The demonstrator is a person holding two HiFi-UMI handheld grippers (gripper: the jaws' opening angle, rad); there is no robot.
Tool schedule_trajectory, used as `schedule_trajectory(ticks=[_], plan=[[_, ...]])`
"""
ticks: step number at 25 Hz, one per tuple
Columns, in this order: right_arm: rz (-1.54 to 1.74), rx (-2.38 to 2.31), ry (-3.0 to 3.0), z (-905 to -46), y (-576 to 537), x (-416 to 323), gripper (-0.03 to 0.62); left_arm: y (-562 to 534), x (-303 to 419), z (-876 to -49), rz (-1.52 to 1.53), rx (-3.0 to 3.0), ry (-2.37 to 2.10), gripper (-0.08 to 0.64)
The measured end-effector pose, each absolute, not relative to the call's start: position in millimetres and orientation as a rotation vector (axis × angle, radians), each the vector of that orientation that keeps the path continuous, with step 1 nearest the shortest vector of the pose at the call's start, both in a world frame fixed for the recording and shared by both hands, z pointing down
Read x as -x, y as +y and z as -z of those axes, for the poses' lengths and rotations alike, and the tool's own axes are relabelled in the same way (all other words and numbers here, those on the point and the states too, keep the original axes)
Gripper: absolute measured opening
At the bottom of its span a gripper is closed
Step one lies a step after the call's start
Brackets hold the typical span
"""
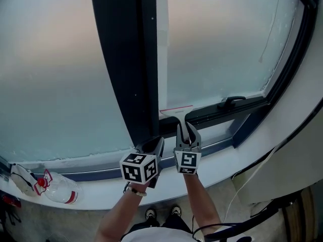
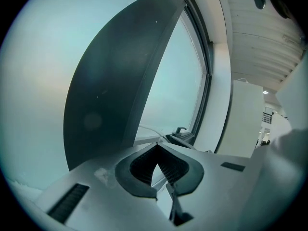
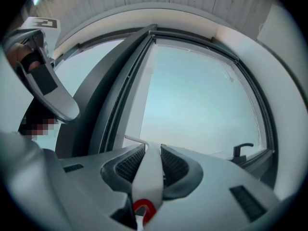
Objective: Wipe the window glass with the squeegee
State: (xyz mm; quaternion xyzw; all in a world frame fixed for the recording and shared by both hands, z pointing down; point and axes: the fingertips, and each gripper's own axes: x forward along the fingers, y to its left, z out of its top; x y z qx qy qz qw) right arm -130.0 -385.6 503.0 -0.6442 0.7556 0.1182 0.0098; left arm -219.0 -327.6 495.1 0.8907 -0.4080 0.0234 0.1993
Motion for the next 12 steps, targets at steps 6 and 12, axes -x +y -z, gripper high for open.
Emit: schedule_trajectory(ticks=[6, 12], plan=[[-0.492, 2.05, 2.298, -455.5, -365.1, 122.4, 0.091, -326.3, 216.3, -461.0, 0.019, -2.55, -1.1, -0.002], [-0.54, 2.124, 2.205, -416.5, -337.0, 107.9, 0.09, -315.8, 213.4, -435.6, 0.077, -2.617, -1.04, -0.002]])
